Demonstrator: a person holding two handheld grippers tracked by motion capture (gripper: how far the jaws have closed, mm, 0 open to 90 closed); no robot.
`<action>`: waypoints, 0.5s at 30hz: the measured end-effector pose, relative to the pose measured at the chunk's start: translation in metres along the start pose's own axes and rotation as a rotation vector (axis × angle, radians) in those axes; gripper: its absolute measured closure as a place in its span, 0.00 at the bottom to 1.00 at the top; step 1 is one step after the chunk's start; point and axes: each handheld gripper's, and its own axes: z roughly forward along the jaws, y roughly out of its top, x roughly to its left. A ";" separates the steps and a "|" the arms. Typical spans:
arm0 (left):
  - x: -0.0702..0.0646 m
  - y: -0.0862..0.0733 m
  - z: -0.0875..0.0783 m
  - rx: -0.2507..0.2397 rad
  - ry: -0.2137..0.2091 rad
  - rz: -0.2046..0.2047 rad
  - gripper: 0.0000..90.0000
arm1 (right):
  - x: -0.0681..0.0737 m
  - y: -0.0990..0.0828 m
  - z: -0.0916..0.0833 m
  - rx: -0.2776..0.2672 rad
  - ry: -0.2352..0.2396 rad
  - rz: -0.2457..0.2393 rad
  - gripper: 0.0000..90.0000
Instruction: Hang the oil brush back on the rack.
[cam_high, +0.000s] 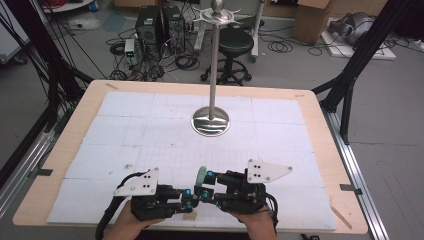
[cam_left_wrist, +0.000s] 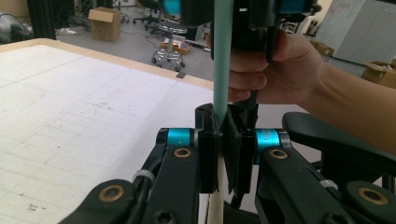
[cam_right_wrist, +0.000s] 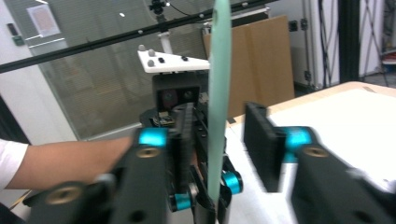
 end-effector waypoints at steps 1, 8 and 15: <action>0.000 0.000 0.000 -0.001 0.001 -0.001 0.94 | 0.000 0.000 0.001 -0.003 0.005 -0.006 0.78; 0.005 -0.001 -0.006 0.015 0.054 -0.016 0.73 | -0.006 0.003 0.003 -0.010 -0.006 -0.006 0.91; 0.025 -0.018 -0.047 -0.026 0.250 -0.053 0.42 | -0.023 0.022 0.005 0.005 -0.067 -0.005 0.91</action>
